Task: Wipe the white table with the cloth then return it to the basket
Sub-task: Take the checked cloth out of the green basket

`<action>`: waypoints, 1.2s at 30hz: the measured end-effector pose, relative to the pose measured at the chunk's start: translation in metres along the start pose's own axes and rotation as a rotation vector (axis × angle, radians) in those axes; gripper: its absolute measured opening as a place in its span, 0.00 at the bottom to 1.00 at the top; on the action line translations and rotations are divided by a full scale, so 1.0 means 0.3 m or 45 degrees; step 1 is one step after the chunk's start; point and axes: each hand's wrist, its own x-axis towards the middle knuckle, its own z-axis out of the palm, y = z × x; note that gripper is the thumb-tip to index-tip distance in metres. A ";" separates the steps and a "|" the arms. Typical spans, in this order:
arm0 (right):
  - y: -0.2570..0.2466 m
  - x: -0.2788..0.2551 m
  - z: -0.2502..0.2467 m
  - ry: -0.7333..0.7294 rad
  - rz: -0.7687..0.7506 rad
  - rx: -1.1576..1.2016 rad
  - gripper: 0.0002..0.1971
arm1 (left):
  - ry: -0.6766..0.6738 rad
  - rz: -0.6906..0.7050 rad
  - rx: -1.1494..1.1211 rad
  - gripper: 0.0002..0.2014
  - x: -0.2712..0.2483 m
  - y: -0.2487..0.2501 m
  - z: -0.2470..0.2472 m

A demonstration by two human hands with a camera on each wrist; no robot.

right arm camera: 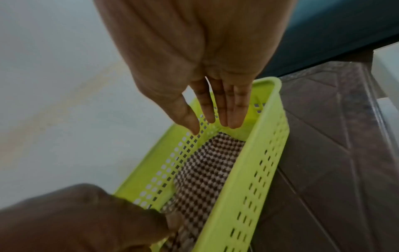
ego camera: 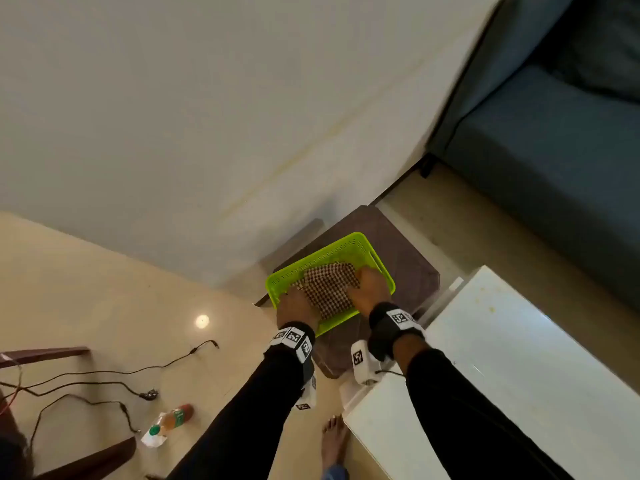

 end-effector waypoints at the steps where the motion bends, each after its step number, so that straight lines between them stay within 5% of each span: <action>1: -0.007 0.038 0.010 -0.037 0.028 -0.007 0.16 | -0.035 -0.012 0.012 0.21 0.026 0.000 0.012; 5: 0.004 0.161 0.061 -0.071 0.146 -0.034 0.16 | -0.046 -0.082 0.137 0.28 0.116 0.022 0.065; 10: 0.020 0.211 0.100 -0.089 0.197 0.024 0.20 | -0.045 -0.184 -0.189 0.35 0.176 0.015 0.097; 18: 0.041 0.202 0.094 -0.189 0.143 0.219 0.08 | -0.161 -0.063 -0.407 0.14 0.189 0.000 0.079; 22: 0.043 0.176 0.038 -0.131 0.126 0.579 0.16 | -0.115 0.071 -0.616 0.12 0.127 0.002 0.014; 25: 0.065 0.112 -0.014 -0.043 0.138 1.015 0.21 | -0.067 0.122 -0.927 0.14 0.056 0.008 -0.024; 30: 0.155 -0.096 -0.088 -0.017 0.032 1.501 0.12 | -0.109 0.314 -1.218 0.14 -0.157 0.063 -0.026; 36: 0.452 -0.411 -0.081 0.023 0.046 1.629 0.15 | -0.189 0.524 -0.989 0.24 -0.439 0.013 0.165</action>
